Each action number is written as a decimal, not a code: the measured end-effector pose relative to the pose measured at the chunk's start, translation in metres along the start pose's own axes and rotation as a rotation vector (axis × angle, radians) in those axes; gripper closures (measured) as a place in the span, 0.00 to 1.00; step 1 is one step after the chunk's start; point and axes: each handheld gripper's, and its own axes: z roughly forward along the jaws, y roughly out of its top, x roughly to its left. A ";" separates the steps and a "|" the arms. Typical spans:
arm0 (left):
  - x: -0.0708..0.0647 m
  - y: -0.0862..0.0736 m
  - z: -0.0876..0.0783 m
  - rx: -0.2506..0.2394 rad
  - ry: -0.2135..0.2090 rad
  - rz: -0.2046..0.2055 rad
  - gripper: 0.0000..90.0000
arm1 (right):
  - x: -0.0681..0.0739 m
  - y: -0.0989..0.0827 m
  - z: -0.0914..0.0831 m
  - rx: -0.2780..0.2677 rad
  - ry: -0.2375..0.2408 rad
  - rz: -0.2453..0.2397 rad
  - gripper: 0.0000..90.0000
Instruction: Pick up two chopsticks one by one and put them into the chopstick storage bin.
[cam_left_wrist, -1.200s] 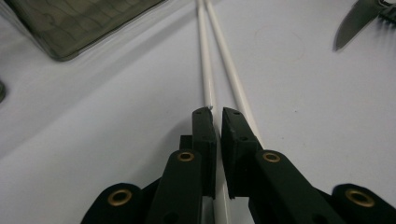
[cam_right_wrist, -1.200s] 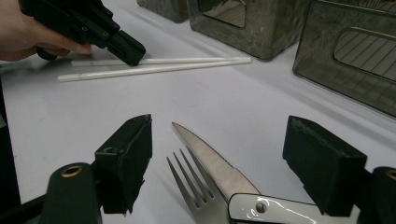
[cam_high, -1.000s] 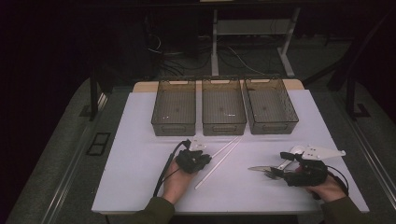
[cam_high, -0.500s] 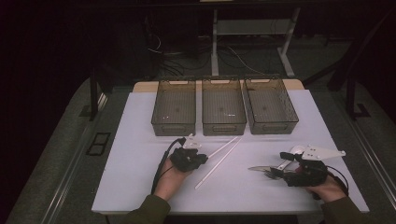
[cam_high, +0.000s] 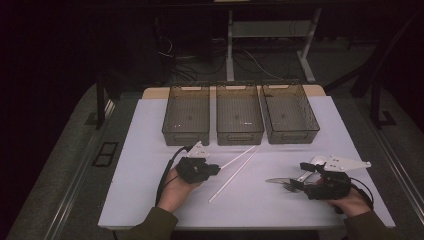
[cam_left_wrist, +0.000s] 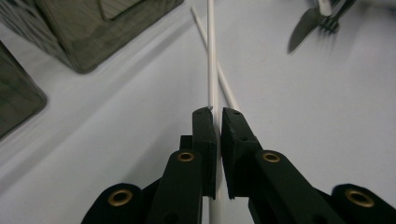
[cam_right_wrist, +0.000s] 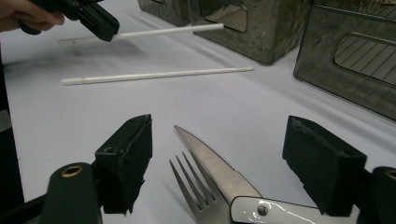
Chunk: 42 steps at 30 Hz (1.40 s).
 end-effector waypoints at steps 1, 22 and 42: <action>0.000 0.001 -0.002 -0.002 0.001 0.005 0.93 | 0.000 0.000 0.000 0.000 0.000 0.000 0.27; 0.021 0.034 -0.035 -0.017 -0.001 0.045 0.93 | -0.001 -0.001 -0.001 -0.009 -0.001 0.007 0.27; 0.059 0.071 -0.043 -0.027 0.055 0.033 0.93 | -0.002 -0.001 -0.002 -0.019 -0.001 0.018 0.27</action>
